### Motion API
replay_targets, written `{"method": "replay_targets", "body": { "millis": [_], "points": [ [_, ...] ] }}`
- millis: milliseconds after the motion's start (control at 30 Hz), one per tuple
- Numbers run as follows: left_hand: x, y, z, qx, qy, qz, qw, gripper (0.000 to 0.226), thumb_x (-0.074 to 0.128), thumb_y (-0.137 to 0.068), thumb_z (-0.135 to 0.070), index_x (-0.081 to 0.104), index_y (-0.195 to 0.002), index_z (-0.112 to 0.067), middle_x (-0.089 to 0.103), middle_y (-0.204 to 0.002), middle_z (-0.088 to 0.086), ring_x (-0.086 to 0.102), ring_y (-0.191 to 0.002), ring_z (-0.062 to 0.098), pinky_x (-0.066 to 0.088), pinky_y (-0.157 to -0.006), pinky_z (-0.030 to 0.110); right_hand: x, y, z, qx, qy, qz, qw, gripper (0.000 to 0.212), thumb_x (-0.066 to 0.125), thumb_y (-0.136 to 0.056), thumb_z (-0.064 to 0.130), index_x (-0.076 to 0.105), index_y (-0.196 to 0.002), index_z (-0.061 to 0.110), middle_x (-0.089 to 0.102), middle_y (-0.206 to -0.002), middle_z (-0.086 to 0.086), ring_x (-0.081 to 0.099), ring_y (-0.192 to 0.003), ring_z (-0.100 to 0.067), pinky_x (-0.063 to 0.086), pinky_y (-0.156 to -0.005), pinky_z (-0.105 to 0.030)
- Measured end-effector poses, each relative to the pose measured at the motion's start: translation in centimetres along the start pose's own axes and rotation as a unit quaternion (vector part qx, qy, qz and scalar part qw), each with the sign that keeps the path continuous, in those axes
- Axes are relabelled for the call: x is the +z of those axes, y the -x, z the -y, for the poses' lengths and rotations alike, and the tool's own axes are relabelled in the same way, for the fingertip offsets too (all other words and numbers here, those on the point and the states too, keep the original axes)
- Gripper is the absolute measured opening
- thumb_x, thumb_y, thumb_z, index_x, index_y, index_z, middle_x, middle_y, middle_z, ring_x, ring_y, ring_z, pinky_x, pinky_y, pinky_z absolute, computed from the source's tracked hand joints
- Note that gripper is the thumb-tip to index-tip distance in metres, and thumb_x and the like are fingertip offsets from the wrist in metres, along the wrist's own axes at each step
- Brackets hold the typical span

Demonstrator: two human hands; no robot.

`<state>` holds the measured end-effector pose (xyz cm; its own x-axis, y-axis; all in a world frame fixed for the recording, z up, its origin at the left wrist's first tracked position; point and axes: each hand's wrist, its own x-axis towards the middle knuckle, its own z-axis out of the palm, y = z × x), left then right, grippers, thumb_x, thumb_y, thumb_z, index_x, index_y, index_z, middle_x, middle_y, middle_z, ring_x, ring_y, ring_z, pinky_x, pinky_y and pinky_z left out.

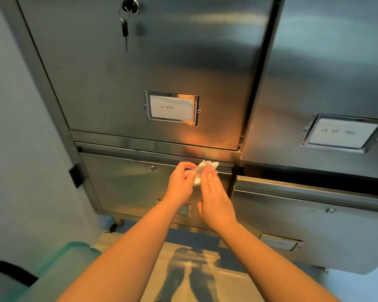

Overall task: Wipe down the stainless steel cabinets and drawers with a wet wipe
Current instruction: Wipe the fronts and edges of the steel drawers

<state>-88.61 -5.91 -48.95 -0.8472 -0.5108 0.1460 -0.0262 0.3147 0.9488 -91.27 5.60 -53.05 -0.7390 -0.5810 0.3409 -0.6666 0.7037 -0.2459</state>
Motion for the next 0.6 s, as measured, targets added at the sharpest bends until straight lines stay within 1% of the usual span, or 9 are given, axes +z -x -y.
{"method": "replay_targets", "body": {
  "millis": [33,100,200,233,300,367,433,533,600],
  "points": [
    [0.0,-0.5,0.2,-0.001,-0.007,0.007,1.000,0.016,0.051,-0.098,-0.009,0.058,-0.112,-0.013,0.066,-0.110,0.005,0.062,-0.095,0.013,0.042,-0.068,0.004,0.4,-0.6,0.0,0.038,0.001,-0.007,0.999,0.087,0.051,-0.092,0.010,-0.009,-0.154,0.011,-0.024,-0.159,-0.002,-0.013,-0.149,-0.021,-0.003,-0.119,-0.029],
    [0.0,-1.0,0.7,0.005,-0.035,0.016,0.999,0.025,0.046,-0.097,-0.001,0.057,-0.118,-0.009,0.063,-0.120,0.006,0.058,-0.112,0.017,0.041,-0.087,0.012,1.3,-1.6,0.0,0.113,0.021,-0.031,0.993,0.084,0.054,-0.092,0.014,-0.002,-0.155,0.009,-0.017,-0.162,-0.007,-0.006,-0.150,-0.026,-0.007,-0.116,-0.031],
    [-1.1,-0.8,2.6,0.062,-0.181,-0.065,0.979,0.034,0.047,-0.091,0.002,0.057,-0.122,-0.008,0.057,-0.128,0.006,0.046,-0.125,0.022,0.034,-0.104,0.029,2.7,-1.9,0.5,0.174,0.082,-0.037,0.981,0.082,0.059,-0.088,0.023,0.013,-0.153,0.002,-0.001,-0.161,-0.021,0.002,-0.149,-0.036,-0.008,-0.118,-0.040],
    [-1.8,-0.8,3.5,0.073,-0.224,-0.097,0.967,0.038,0.048,-0.089,0.002,0.056,-0.125,-0.008,0.053,-0.133,0.007,0.042,-0.129,0.024,0.032,-0.108,0.034,3.1,-1.9,0.8,0.203,0.089,-0.030,0.975,0.083,0.058,-0.088,0.025,0.013,-0.152,-0.001,0.004,-0.160,-0.025,0.002,-0.149,-0.038,-0.006,-0.119,-0.042],
    [-3.5,-1.0,5.1,0.061,-0.292,-0.122,0.947,0.051,0.049,-0.087,-0.001,0.047,-0.138,-0.007,0.039,-0.150,0.009,0.028,-0.143,0.024,0.022,-0.117,0.039,3.5,-2.1,1.3,0.249,0.098,-0.014,0.964,0.085,0.055,-0.090,0.031,0.008,-0.153,0.000,0.006,-0.159,-0.026,-0.002,-0.148,-0.040,-0.006,-0.119,-0.046],
    [-5.1,-1.7,6.5,0.045,-0.367,-0.115,0.922,0.065,0.049,-0.089,-0.007,0.029,-0.151,-0.008,0.016,-0.162,0.010,0.007,-0.151,0.023,0.008,-0.121,0.040,3.9,-2.7,2.1,0.229,0.105,-0.017,0.968,0.085,0.053,-0.090,0.033,0.005,-0.154,0.006,0.003,-0.161,-0.023,-0.006,-0.148,-0.038,-0.010,-0.118,-0.048],
    [-6.5,-2.6,7.6,0.025,-0.437,-0.102,0.893,0.075,0.049,-0.090,-0.014,0.012,-0.155,-0.008,0.000,-0.164,0.013,-0.006,-0.151,0.025,0.000,-0.121,0.043,4.4,-3.6,3.5,0.188,0.104,-0.016,0.977,0.085,0.053,-0.090,0.033,0.003,-0.155,0.011,-0.001,-0.161,-0.020,-0.007,-0.149,-0.036,-0.014,-0.116,-0.048],
    [-8.1,-3.8,8.8,0.003,-0.502,-0.065,0.862,0.085,0.049,-0.091,-0.020,-0.005,-0.156,-0.008,-0.012,-0.162,0.018,-0.017,-0.150,0.031,-0.005,-0.120,0.048,5.4,-5.1,5.9,0.114,0.116,0.010,0.987,0.084,0.052,-0.091,0.033,0.001,-0.156,0.015,-0.005,-0.162,-0.018,-0.010,-0.148,-0.036,-0.018,-0.114,-0.049],
    [-8.9,-4.0,9.7,0.015,-0.526,-0.044,0.849,0.089,0.049,-0.089,-0.017,-0.011,-0.155,-0.010,-0.016,-0.162,0.018,-0.021,-0.148,0.031,-0.007,-0.121,0.047,6.1,-5.9,7.0,0.063,0.136,0.027,0.988,0.083,0.050,-0.094,0.034,-0.003,-0.155,0.016,-0.008,-0.161,-0.017,-0.013,-0.148,-0.036,-0.023,-0.111,-0.049]
  ]
}}
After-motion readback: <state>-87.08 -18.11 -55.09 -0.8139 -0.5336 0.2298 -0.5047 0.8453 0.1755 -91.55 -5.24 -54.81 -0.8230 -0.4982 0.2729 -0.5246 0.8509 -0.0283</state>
